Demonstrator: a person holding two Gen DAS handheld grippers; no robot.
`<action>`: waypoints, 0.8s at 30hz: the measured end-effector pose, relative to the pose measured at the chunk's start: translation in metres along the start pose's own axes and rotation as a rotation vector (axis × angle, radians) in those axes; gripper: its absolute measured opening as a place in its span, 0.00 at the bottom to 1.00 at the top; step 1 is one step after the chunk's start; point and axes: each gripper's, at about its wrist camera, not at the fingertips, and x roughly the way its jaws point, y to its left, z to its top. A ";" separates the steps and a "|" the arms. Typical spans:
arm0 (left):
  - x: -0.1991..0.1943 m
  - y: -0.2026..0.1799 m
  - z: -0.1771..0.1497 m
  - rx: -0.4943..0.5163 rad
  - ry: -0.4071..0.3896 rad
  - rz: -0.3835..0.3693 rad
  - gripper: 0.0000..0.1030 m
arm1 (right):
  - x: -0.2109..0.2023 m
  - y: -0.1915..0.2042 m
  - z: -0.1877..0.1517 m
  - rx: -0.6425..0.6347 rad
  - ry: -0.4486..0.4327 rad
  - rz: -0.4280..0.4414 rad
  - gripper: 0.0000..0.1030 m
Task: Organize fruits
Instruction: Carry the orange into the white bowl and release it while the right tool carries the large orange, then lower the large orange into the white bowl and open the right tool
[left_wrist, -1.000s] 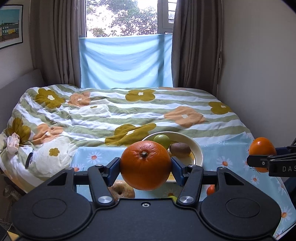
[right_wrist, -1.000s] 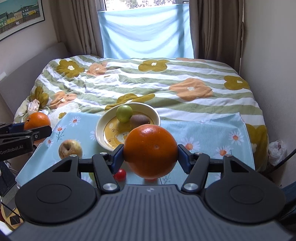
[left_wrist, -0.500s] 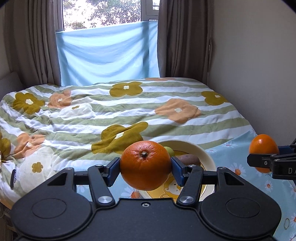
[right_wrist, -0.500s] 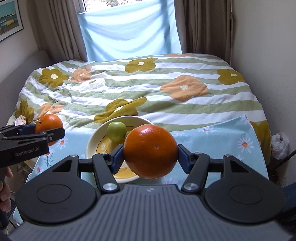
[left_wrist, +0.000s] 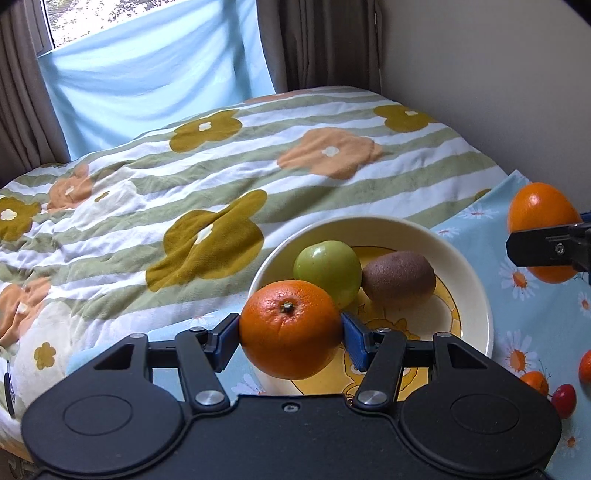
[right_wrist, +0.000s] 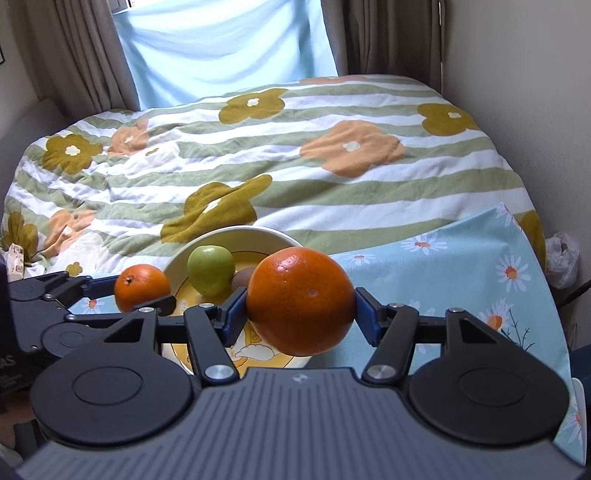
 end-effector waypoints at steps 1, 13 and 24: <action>0.005 0.000 0.000 0.006 0.011 -0.001 0.61 | 0.004 0.000 0.000 0.004 0.008 -0.008 0.73; 0.012 -0.010 0.004 0.081 -0.043 -0.008 0.96 | 0.014 -0.006 -0.002 0.054 0.037 -0.039 0.73; -0.013 0.013 -0.003 0.008 -0.030 0.007 0.96 | 0.015 -0.001 0.002 0.025 0.041 -0.030 0.73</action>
